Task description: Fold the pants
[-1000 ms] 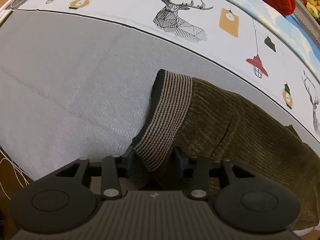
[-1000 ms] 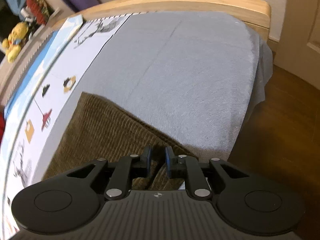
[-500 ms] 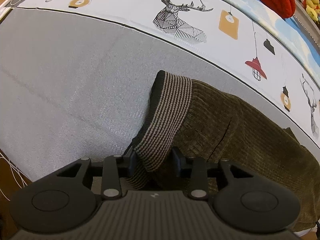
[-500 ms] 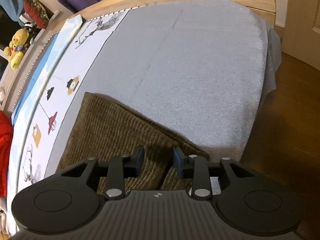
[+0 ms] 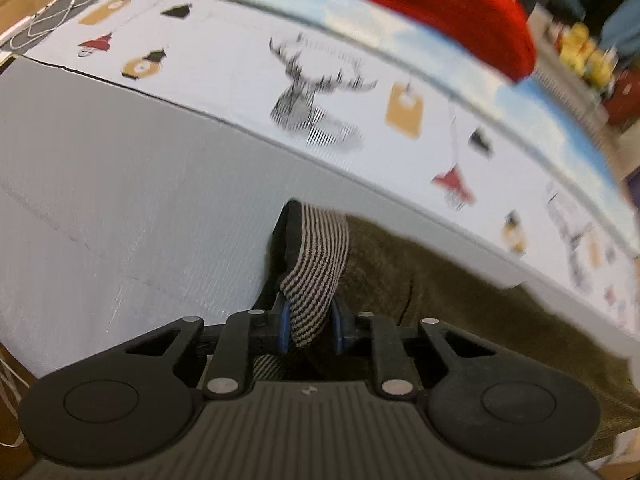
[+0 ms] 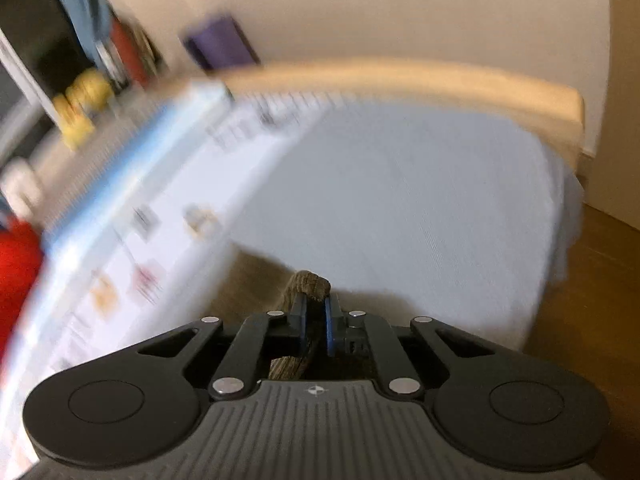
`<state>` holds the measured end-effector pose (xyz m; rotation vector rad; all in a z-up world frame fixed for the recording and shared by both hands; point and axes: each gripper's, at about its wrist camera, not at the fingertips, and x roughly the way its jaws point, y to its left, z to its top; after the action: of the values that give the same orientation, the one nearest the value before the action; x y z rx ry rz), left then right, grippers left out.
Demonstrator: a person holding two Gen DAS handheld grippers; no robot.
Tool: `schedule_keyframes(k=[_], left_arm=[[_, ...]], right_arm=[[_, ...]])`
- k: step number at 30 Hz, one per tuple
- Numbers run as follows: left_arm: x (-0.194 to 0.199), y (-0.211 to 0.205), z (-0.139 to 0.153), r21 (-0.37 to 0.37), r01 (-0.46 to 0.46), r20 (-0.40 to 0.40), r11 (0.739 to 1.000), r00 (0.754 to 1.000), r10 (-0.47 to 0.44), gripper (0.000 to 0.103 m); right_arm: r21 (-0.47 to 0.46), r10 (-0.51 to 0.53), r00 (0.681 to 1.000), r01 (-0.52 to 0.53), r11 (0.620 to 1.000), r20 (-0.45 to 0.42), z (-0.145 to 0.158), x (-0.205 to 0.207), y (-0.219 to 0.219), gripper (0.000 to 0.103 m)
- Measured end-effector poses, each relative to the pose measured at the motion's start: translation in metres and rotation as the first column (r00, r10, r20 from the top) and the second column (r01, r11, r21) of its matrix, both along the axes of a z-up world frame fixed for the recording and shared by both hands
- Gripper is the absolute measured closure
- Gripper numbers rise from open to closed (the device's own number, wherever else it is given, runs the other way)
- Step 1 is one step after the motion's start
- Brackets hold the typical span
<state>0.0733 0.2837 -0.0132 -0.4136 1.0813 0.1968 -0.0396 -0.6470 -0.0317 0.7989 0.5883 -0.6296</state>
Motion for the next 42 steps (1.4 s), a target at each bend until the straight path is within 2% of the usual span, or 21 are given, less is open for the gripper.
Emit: schedule_keyframes(k=[2, 4, 6, 8, 10, 13, 15, 16, 18, 19, 24, 25, 27, 29, 31, 32, 33, 34, 36, 40, 42], left_arm=[[-0.009, 0.004, 0.007, 0.013, 0.004, 0.005, 1.000, 1.000, -0.004, 0.081], [-0.012, 0.008, -0.001, 0.018, 0.027, -0.049, 0.999, 0.998, -0.026, 0.081], [-0.009, 0.008, -0.018, 0.035, 0.071, -0.140, 0.997, 0.988, -0.066, 0.080], [-0.005, 0.003, -0.039, 0.048, 0.128, -0.245, 0.991, 0.963, -0.113, 0.078], [-0.004, 0.005, -0.047, 0.057, 0.143, -0.271, 0.988, 0.955, -0.123, 0.066], [-0.005, 0.017, -0.035, 0.035, 0.060, -0.213, 0.998, 0.976, -0.051, 0.048], [-0.003, 0.025, -0.030, 0.024, 0.005, -0.169, 1.000, 0.986, -0.001, 0.031], [-0.002, 0.027, -0.029, 0.017, -0.010, -0.160, 1.000, 0.987, 0.013, 0.028], [0.005, 0.027, -0.032, -0.001, -0.006, -0.149, 1.000, 0.989, 0.005, 0.025], [0.009, 0.026, -0.036, -0.006, 0.004, -0.147, 1.000, 0.989, -0.005, 0.019], [0.019, 0.027, -0.061, -0.008, 0.004, -0.176, 1.000, 0.984, -0.006, 0.013], [0.019, 0.030, -0.062, -0.027, -0.002, -0.172, 1.000, 0.985, -0.003, 0.013], [0.022, 0.029, -0.068, -0.063, 0.012, -0.157, 0.998, 0.987, -0.022, 0.020], [0.028, 0.023, -0.067, -0.084, 0.054, -0.146, 0.995, 0.987, -0.066, 0.049], [0.029, 0.014, -0.060, -0.052, 0.107, -0.116, 0.993, 0.987, -0.113, 0.068], [0.028, 0.012, -0.058, -0.033, 0.127, -0.116, 0.991, 0.985, -0.130, 0.073], [0.028, 0.012, -0.055, -0.052, 0.127, -0.108, 0.991, 0.985, -0.132, 0.083], [0.027, 0.015, -0.052, -0.070, 0.107, -0.092, 0.992, 0.989, -0.113, 0.084], [0.021, 0.022, -0.049, -0.082, 0.078, -0.080, 0.994, 0.993, -0.084, 0.084], [0.014, 0.013, -0.059, -0.007, 0.147, -0.158, 0.989, 0.976, -0.146, 0.084], [0.012, 0.017, -0.057, -0.034, 0.126, -0.150, 0.991, 0.980, -0.129, 0.084]], right_arm=[[-0.010, -0.033, 0.999, 0.034, 0.999, 0.010, 0.012, -0.011, -0.001, 0.095], [-0.005, -0.053, 0.992, 0.053, 0.999, -0.118, 0.004, -0.015, -0.004, 0.095], [0.072, -0.056, 0.958, 0.079, 0.994, -0.280, -0.027, -0.017, -0.011, 0.095], [0.167, -0.034, 0.931, 0.102, 0.981, -0.365, -0.058, -0.018, -0.019, 0.094], [0.152, 0.001, 0.909, 0.068, 0.986, -0.417, -0.069, -0.014, -0.017, 0.091], [0.142, 0.000, 0.914, 0.063, 0.988, -0.405, -0.064, -0.013, -0.016, 0.085], [0.169, -0.011, 0.919, 0.084, 0.982, -0.394, -0.065, -0.013, -0.019, 0.072], [0.181, -0.021, 0.918, 0.100, 0.978, -0.396, -0.069, -0.016, -0.021, 0.065], [0.210, -0.043, 0.920, 0.134, 0.968, -0.390, -0.075, -0.019, -0.026, 0.063], [0.231, -0.050, 0.924, 0.147, 0.962, -0.379, -0.076, -0.018, -0.024, 0.061], [0.297, -0.033, 0.934, 0.146, 0.944, -0.355, -0.090, -0.011, -0.021, 0.051], [0.287, -0.025, 0.932, 0.137, 0.948, -0.362, -0.090, -0.009, -0.020, 0.052], [0.254, -0.022, 0.927, 0.126, 0.959, -0.375, -0.086, -0.005, -0.017, 0.070], [0.228, -0.028, 0.936, 0.114, 0.967, -0.350, -0.078, -0.004, -0.014, 0.078], [0.177, -0.014, 0.961, 0.065, 0.982, -0.275, -0.059, 0.002, -0.008, 0.081], [0.144, 0.016, 0.977, 0.014, 0.989, -0.211, -0.046, 0.008, -0.004, 0.081], [0.104, 0.048, 0.987, -0.032, 0.994, -0.155, -0.035, 0.014, 0.001, 0.081], [0.063, 0.070, 0.990, -0.063, 0.996, -0.122, -0.027, 0.019, 0.005, 0.081], [0.053, 0.057, 0.989, -0.051, 0.997, -0.134, -0.026, 0.022, 0.006, 0.081], [0.203, -0.052, 0.966, 0.105, 0.974, -0.252, -0.062, 0.008, -0.016, 0.081], [0.217, -0.067, 0.962, 0.127, 0.968, -0.263, -0.068, 0.002, -0.020, 0.081]])
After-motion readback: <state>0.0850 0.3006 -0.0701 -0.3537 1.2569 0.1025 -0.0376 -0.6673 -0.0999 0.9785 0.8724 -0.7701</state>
